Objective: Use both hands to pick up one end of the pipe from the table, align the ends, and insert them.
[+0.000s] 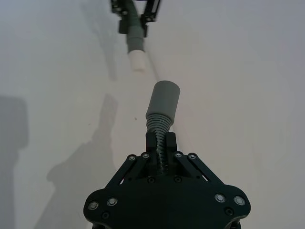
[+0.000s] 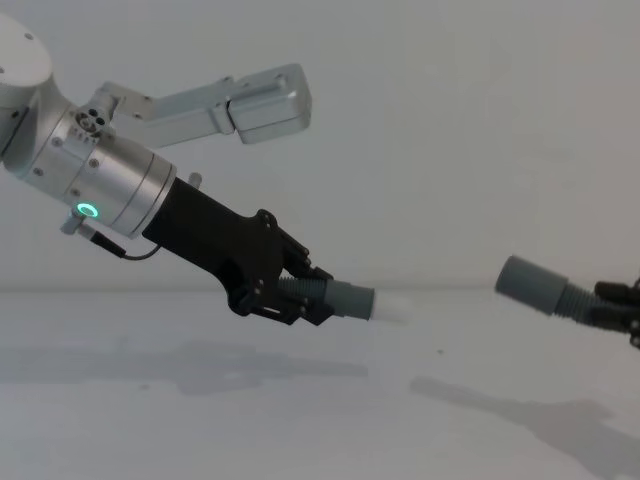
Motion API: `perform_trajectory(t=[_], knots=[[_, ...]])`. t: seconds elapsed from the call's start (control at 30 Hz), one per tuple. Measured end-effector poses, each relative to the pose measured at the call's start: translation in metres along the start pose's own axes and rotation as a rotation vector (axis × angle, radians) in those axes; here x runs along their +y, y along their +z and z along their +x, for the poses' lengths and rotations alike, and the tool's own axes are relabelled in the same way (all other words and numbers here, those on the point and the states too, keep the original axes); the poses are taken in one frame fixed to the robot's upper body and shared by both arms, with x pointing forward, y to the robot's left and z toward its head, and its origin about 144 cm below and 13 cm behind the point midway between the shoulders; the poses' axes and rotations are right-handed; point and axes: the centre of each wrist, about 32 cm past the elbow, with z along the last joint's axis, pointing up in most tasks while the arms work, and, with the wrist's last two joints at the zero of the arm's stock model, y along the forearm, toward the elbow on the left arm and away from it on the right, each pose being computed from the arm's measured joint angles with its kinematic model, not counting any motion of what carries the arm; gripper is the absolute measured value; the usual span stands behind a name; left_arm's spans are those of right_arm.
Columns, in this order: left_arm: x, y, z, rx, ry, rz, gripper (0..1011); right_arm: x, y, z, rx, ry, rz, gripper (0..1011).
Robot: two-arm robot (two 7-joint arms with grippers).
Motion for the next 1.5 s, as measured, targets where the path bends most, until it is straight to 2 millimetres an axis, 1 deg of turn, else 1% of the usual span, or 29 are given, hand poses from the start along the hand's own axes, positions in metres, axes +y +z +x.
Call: perform_trajectory(t=[0.4, 0.53, 0.77, 0.97, 1.13, 1.5], knots=[[0.0, 0.001, 0.001, -0.009, -0.005, 0.002, 347, 0.014, -0.001, -0.002, -0.198, 0.097, 0.026, 94], [0.001, 0.001, 0.001, -0.01, -0.006, 0.002, 347, 0.022, 0.001, -0.003, -0.258, 0.135, 0.029, 94], [0.0, 0.001, 0.001, -0.011, -0.007, 0.003, 347, 0.043, 0.012, -0.006, -0.35, 0.21, 0.032, 94], [0.0, 0.001, 0.001, -0.013, -0.008, 0.003, 347, 0.055, 0.018, -0.005, -0.371, 0.229, 0.031, 94], [0.001, 0.001, 0.002, -0.013, -0.008, 0.003, 347, 0.063, 0.022, 0.001, -0.376, 0.23, 0.025, 94], [0.001, 0.001, 0.002, -0.014, -0.007, 0.003, 347, 0.072, 0.025, 0.014, -0.381, 0.22, 0.003, 94]])
